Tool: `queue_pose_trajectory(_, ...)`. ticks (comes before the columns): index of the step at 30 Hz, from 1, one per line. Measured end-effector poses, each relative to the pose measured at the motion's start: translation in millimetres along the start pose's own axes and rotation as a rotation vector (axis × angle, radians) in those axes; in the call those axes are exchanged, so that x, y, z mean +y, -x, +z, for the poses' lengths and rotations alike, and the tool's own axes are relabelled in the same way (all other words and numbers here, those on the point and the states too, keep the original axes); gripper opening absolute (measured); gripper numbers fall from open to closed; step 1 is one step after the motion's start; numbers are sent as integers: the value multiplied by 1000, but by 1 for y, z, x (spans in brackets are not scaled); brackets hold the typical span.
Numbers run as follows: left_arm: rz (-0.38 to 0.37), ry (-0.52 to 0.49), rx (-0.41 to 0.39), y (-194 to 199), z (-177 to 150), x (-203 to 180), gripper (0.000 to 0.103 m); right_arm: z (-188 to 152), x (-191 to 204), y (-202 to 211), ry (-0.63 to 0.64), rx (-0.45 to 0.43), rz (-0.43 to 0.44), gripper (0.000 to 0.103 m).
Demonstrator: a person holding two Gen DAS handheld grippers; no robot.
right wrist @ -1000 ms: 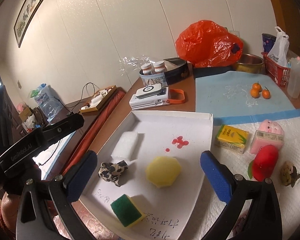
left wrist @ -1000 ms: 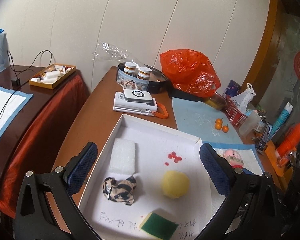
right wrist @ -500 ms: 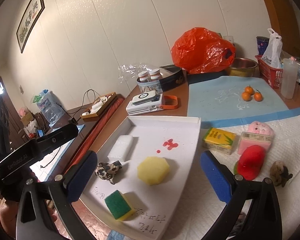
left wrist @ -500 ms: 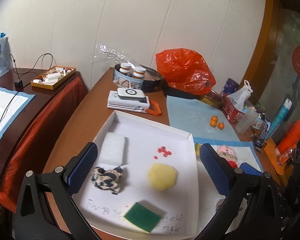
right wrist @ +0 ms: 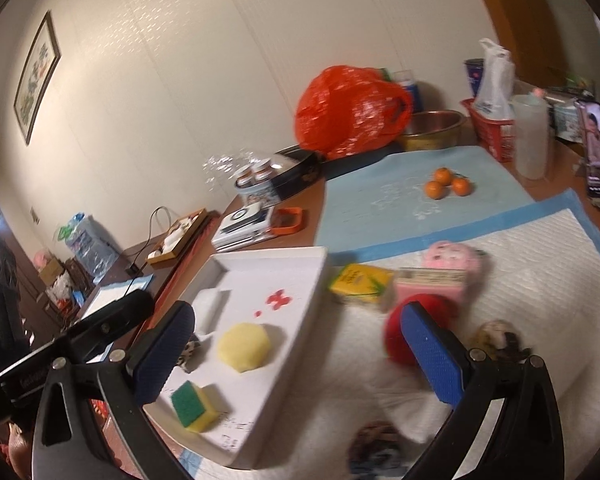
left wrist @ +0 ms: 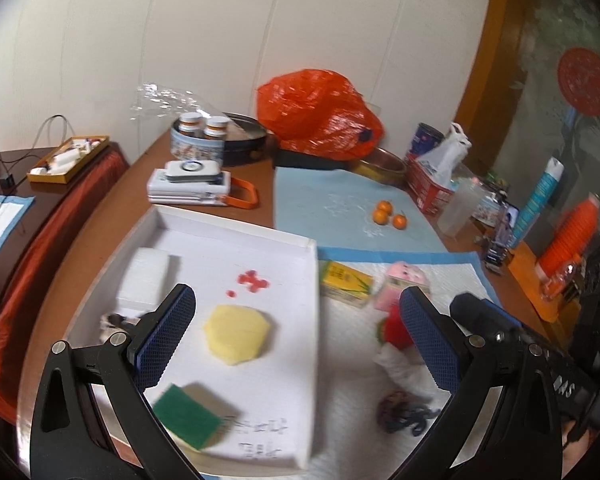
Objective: Organize soft objects
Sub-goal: 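Move the left tool to the dark knotted cloth while the right tool approaches the white foam sheet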
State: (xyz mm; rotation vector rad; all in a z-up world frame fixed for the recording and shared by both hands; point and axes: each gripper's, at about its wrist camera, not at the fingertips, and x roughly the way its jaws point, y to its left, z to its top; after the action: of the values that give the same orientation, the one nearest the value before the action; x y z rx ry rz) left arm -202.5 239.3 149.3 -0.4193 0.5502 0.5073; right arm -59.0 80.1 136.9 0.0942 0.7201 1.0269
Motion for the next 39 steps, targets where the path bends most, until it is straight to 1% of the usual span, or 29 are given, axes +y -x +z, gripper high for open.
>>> queue_pose_trajectory(4,-43,-35,34,-10,-9,-23,103,5,-29,12,-27,-11,-20,103)
queue_pose_trajectory(6,-64,-48,64,-17,-16,-33,103,8,-46,21,-30,-27,-40,103)
queue_pose_trajectory(8,-85,-65,95,-24,-24,-42,103,12,-69,30,-32,-45,-74,103)
queue_pose_trajectory(12,-115,-130,192,-42,-52,-65,103,14,-121,43,-43,-56,-168,103)
queue_pose_trajectory(15,-141,-191,250,-49,-75,-85,103,7,-158,43,-39,-12,-218,103)
queue_pose_trajectory(17,-140,-228,287,-57,-91,-98,103,-1,-180,40,-14,36,-252,103)
queue_pose_trajectory(19,-139,-251,323,-66,-105,-107,103,-10,-199,34,13,95,-268,103)
queue_pose_trajectory(22,-124,-266,351,-79,-118,-116,103,-23,-211,23,46,169,-243,103)
queue_pose_trajectory(26,-83,-242,374,-95,-123,-116,102,-34,-208,8,116,247,-175,103)
queue_pose_trajectory(27,-74,-229,382,-100,-122,-115,99,-36,-206,5,135,259,-165,103)
queue_pose_trajectory(28,-74,-221,388,-103,-122,-114,93,-37,-202,1,163,266,-156,103)
queue_pose_trajectory(29,-74,-215,396,-106,-122,-113,91,-39,-198,-2,199,272,-151,103)
queue_pose_trajectory(30,-72,-213,403,-109,-123,-113,85,-40,-195,-5,228,277,-152,103)
queue_pose_trajectory(31,-69,-213,407,-110,-125,-114,77,-41,-193,-8,262,281,-162,103)
queue_pose_trajectory(32,-67,-213,409,-111,-126,-115,73,-41,-191,-10,285,284,-174,103)
queue_pose_trajectory(33,-66,-215,406,-112,-126,-116,65,-41,-192,-11,303,288,-184,103)
queue_pose_trajectory(34,-58,-220,396,-111,-127,-117,54,-42,-193,-14,313,297,-186,103)
queue_pose_trajectory(36,-58,-221,389,-109,-128,-116,41,-43,-197,-20,309,330,-173,103)
queue_pose_trajectory(37,-63,-215,387,-109,-128,-114,36,-44,-200,-23,301,349,-169,103)
queue_pose_trajectory(39,-70,-198,382,-108,-127,-110,33,-44,-199,-22,310,348,-164,103)
